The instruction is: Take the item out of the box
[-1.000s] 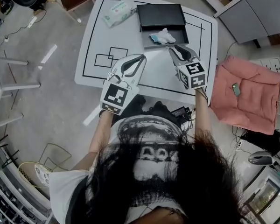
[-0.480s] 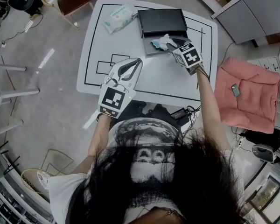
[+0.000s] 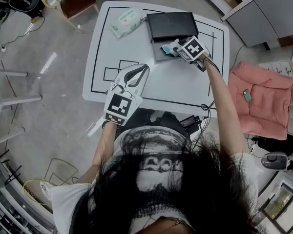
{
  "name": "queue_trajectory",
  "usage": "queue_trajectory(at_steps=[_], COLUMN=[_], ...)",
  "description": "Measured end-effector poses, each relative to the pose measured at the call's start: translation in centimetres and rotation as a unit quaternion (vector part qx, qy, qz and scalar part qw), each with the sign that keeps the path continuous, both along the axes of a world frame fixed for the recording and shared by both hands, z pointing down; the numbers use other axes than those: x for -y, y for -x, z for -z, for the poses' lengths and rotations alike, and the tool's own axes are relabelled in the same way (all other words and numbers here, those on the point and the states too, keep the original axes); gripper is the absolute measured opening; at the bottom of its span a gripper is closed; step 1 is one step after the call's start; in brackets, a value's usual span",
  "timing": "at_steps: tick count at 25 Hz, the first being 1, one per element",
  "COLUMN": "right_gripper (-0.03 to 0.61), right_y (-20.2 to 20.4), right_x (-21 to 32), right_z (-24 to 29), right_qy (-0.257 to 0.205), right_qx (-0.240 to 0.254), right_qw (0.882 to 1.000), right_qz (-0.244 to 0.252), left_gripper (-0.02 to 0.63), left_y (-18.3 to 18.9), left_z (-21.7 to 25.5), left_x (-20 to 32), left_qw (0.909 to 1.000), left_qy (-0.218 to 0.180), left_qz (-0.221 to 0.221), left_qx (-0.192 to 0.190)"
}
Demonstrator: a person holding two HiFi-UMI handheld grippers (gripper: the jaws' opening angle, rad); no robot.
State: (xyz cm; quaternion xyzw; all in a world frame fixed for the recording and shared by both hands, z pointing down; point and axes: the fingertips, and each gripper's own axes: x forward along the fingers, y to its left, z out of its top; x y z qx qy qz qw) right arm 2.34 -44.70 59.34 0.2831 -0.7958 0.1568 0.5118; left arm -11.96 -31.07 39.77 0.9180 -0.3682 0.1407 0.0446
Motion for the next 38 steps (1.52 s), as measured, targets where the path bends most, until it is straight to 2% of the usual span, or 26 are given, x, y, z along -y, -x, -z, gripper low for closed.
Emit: queue_trajectory(at_steps=[10, 11, 13, 15, 24, 29, 38], right_gripper=[0.104, 0.088, 0.014, 0.011, 0.011, 0.009, 0.009], right_y=[0.4, 0.5, 0.6, 0.6, 1.2, 0.8, 0.1], right_x=[0.6, 0.6, 0.7, 0.8, -0.1, -0.7, -3.8], right_z=[-2.8, -2.8, -2.9, -2.8, -0.3, 2.7, 8.8], right_qy=[0.025, 0.024, 0.014, 0.001, -0.018, -0.069, -0.146], right_qx=[-0.03, -0.033, -0.046, -0.048, 0.008, 0.041, 0.107], right_qw=[0.998, 0.998, 0.998, 0.998, 0.999, 0.994, 0.977], right_qz=[-0.042, -0.041, -0.031, -0.03, -0.051, -0.069, -0.115], left_gripper=[0.0, 0.0, 0.0, 0.0, 0.0, 0.0, 0.0], left_y=[1.8, 2.1, 2.5, 2.8, 3.5, 2.7, 0.0], left_z=[-0.9, -1.0, -1.1, -1.1, -1.5, -1.9, -2.1], left_x=[0.6, 0.6, 0.8, 0.9, 1.4, 1.4, 1.1], left_qw=[0.9999, 0.9999, 0.9998, 0.9998, 0.9998, 0.9998, 0.9991], left_qy=[0.008, 0.009, 0.011, 0.011, 0.016, 0.018, 0.023], left_qz=[0.011, 0.012, 0.015, 0.015, 0.012, -0.002, -0.034], left_qx=[0.002, 0.002, 0.002, 0.002, 0.006, 0.008, 0.006])
